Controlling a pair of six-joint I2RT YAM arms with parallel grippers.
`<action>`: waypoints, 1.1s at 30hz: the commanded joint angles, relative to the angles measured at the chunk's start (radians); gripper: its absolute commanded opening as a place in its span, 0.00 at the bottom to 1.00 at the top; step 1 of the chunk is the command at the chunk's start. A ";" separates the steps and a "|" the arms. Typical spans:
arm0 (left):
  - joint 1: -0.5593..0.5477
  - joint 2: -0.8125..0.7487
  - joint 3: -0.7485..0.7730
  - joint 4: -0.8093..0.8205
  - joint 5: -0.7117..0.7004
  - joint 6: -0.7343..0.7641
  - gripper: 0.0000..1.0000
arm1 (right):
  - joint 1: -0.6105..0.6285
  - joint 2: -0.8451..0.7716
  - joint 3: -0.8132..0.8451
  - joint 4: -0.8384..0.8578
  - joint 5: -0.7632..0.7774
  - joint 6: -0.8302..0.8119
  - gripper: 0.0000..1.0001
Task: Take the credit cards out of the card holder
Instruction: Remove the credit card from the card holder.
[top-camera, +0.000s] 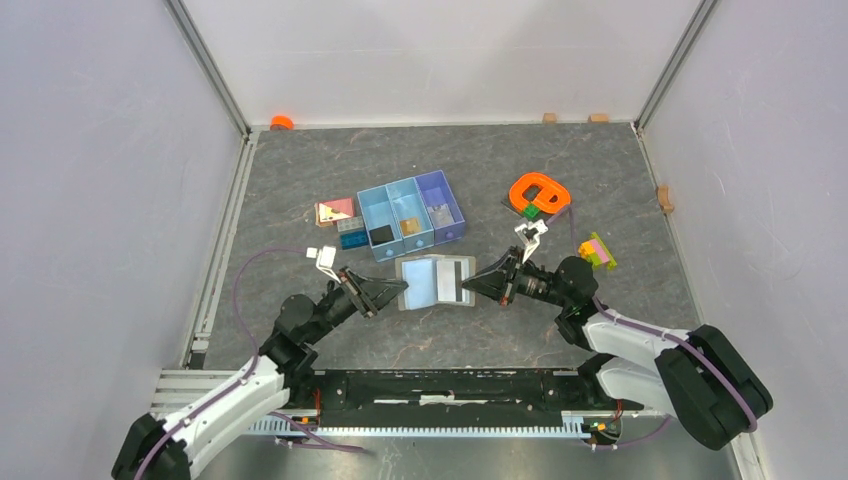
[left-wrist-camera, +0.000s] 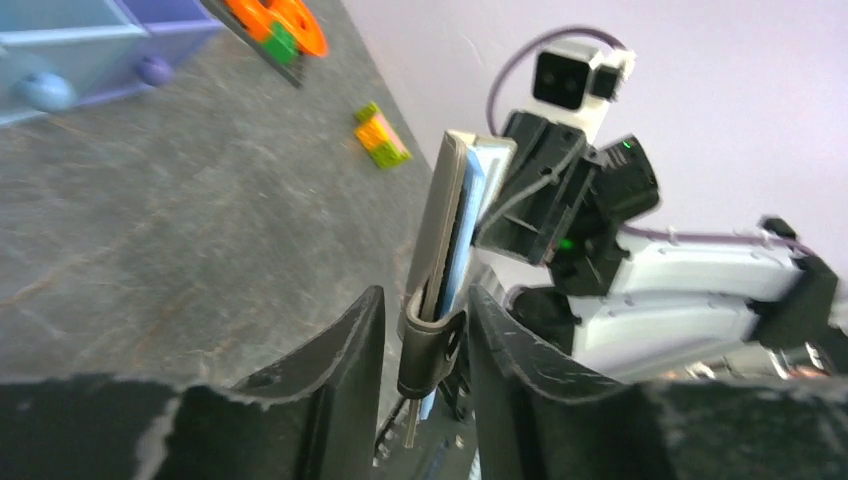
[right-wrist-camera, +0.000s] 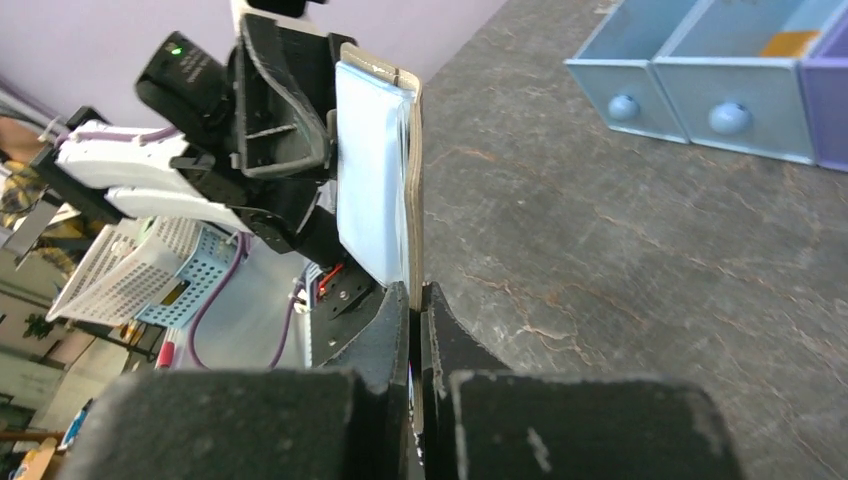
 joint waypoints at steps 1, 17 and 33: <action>0.001 -0.121 0.076 -0.356 -0.219 0.155 0.50 | -0.020 -0.025 0.013 -0.103 0.057 -0.065 0.00; -0.010 -0.290 0.063 -0.240 0.030 0.072 0.44 | -0.028 -0.094 0.055 -0.350 0.194 -0.196 0.00; -0.297 0.340 0.276 -0.053 -0.066 0.235 0.38 | -0.027 -0.066 0.045 -0.274 0.131 -0.153 0.00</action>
